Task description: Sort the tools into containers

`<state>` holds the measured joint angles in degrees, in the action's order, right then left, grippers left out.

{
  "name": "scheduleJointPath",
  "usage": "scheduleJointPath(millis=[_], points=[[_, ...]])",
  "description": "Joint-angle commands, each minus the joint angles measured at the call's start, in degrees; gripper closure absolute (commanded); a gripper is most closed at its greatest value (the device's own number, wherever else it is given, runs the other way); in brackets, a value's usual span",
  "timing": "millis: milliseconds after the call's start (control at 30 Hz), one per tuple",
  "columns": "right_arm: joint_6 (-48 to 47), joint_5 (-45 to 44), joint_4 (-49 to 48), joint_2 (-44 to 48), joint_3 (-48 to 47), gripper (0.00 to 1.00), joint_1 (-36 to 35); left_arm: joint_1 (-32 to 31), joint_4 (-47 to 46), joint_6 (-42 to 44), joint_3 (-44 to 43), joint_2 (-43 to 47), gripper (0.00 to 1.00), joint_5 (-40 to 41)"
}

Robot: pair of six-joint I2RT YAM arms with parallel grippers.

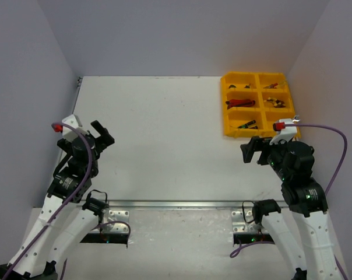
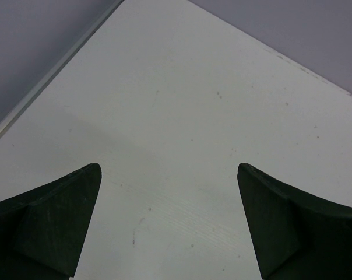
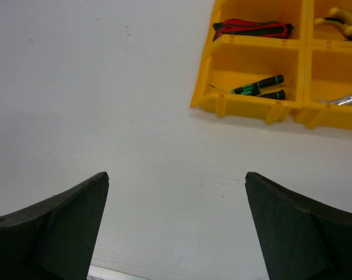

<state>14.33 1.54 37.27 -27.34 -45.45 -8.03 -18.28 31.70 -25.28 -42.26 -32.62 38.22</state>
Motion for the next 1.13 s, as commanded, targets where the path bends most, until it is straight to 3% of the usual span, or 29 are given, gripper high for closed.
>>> scheduleJointPath(millis=[0,300,567,1100], points=[[0.2,-1.0,-3.0,-0.6,-0.5,0.01,-0.1,0.3,-2.2,1.0,0.1,-0.1,0.0,0.1],[0.8,-4.6,1.1,-0.7,-2.8,0.01,-0.1,0.3,-1.9,1.5,0.2,2.2,0.0,0.0],[-1.1,-7.9,7.3,4.5,-3.0,0.01,-0.1,0.0,-3.1,3.0,0.8,6.4,0.0,-2.4],[1.0,-8.1,6.8,4.7,-1.5,0.01,-0.1,-0.5,-3.5,3.2,1.1,6.8,0.0,-2.9]])
